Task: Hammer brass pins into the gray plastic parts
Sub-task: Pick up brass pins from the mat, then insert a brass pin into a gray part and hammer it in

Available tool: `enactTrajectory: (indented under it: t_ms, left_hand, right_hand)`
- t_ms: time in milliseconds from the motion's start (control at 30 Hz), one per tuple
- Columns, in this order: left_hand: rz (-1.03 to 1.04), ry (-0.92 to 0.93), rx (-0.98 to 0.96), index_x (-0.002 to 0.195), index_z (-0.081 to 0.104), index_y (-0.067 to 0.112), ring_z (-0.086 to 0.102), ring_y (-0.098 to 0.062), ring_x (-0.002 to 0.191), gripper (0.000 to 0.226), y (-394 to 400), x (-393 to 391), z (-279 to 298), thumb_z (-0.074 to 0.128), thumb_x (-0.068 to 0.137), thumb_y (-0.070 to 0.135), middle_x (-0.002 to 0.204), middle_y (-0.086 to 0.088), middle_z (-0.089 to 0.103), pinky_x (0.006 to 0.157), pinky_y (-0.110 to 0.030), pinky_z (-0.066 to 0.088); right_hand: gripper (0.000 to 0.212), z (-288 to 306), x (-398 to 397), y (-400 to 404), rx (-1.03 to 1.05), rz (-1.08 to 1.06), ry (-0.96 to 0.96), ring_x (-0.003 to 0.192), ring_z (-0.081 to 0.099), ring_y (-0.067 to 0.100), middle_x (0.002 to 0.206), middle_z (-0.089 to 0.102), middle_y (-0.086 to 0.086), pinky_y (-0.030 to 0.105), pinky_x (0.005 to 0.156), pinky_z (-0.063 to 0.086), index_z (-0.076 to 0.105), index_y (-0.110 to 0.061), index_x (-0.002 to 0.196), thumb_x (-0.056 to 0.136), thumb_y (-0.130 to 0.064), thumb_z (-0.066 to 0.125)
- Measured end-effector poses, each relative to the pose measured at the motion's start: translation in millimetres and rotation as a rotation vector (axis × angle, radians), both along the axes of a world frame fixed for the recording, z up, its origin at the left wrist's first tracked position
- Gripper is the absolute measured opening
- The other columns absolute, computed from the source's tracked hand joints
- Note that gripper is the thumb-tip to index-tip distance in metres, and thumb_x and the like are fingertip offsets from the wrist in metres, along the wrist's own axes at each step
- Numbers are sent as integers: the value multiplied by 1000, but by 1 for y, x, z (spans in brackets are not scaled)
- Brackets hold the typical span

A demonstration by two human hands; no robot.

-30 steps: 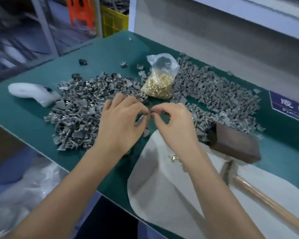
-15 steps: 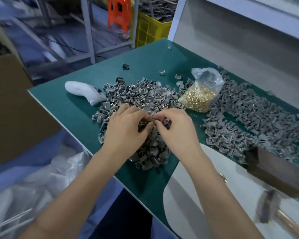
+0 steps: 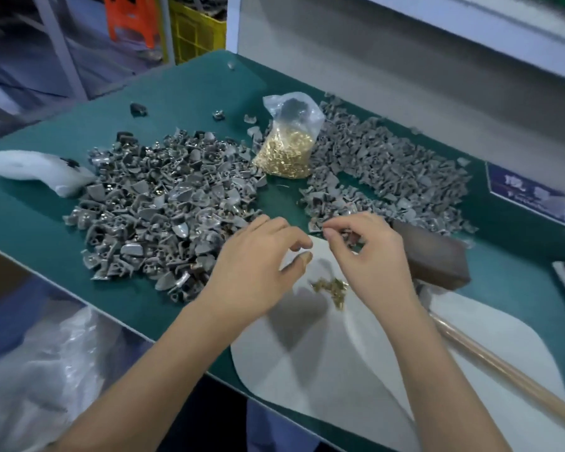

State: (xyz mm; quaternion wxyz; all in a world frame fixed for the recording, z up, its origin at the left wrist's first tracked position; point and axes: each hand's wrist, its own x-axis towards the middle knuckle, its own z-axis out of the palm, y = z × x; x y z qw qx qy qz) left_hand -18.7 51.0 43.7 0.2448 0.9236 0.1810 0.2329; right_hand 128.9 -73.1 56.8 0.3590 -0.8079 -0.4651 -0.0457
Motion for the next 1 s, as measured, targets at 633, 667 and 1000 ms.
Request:
enactTrajectory:
  t_ms: [633, 667, 1000]
  left_hand:
    - [-23, 18, -134, 116, 69, 9, 54, -19, 108, 31, -42, 4, -36, 57, 91, -4, 109, -3, 61, 91, -2, 31]
    - [-11, 29, -130, 115, 69, 10, 52, -20, 110, 29, -43, 4, -37, 59, 91, -1, 110, -2, 60, 92, -1, 30]
    - [29, 12, -186, 99, 76, 18, 51, -14, 99, 12, -42, 2, -33, 70, 92, 10, 98, 3, 60, 85, -3, 32]
  right_hand:
    - [7, -34, 3, -93, -107, 25, -39, 85, 59, 12, 84, 67, -10, 40, 81, 48, 78, -22, 95, 89, -18, 75]
    - [7, -35, 1, -93, -106, 29, -33, 85, 60, 12, 84, 68, -7, 40, 81, 48, 78, -21, 95, 90, -18, 75]
    - [7, -34, -7, -90, -60, -3, 5, 80, 55, 8, 84, 68, -7, 18, 76, 38, 77, -19, 91, 91, -13, 73]
